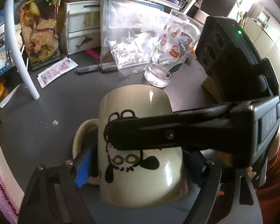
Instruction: Flip cup upside down
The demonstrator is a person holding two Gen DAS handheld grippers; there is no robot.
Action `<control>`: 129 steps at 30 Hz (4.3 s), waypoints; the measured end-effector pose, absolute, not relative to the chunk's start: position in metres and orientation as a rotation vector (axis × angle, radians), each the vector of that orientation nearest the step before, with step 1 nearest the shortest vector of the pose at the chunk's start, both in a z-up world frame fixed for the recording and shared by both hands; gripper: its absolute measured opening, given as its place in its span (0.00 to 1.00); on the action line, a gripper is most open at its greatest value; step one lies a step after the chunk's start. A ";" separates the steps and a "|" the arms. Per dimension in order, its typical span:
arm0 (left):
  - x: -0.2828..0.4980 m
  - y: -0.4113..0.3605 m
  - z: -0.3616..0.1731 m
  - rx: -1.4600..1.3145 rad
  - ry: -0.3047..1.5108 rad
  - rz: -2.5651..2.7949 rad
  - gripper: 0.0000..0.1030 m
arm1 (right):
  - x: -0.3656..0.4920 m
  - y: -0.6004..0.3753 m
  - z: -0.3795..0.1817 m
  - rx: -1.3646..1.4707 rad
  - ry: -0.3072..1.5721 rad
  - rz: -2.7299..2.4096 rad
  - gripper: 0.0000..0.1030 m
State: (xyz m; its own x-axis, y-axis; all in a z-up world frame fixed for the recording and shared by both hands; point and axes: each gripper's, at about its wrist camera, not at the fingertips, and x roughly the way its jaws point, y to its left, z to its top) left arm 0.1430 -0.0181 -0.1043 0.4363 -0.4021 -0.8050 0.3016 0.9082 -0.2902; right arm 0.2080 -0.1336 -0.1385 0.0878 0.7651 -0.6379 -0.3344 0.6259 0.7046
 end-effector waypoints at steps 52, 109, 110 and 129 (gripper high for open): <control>0.025 -0.031 -0.081 0.021 0.643 -0.307 0.77 | 0.064 -0.113 -0.073 -0.292 0.709 0.984 0.77; -0.024 -0.006 0.034 -0.130 0.402 0.000 1.00 | 0.036 -0.236 0.011 -0.133 0.316 0.709 1.00; -0.024 -0.006 0.034 -0.130 0.401 0.001 1.00 | 0.035 -0.235 0.011 -0.135 0.315 0.710 1.00; -0.027 -0.005 0.038 -0.127 0.394 0.016 1.00 | 0.035 -0.234 0.006 -0.132 0.338 0.740 1.00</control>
State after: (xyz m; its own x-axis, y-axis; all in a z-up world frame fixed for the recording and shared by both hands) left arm -0.0272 -0.0054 0.0375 0.9234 -0.0095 -0.3838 -0.0398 0.9920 -0.1202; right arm 0.0355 -0.2344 0.0063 0.6871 0.6382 -0.3472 -0.6803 0.7329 0.0009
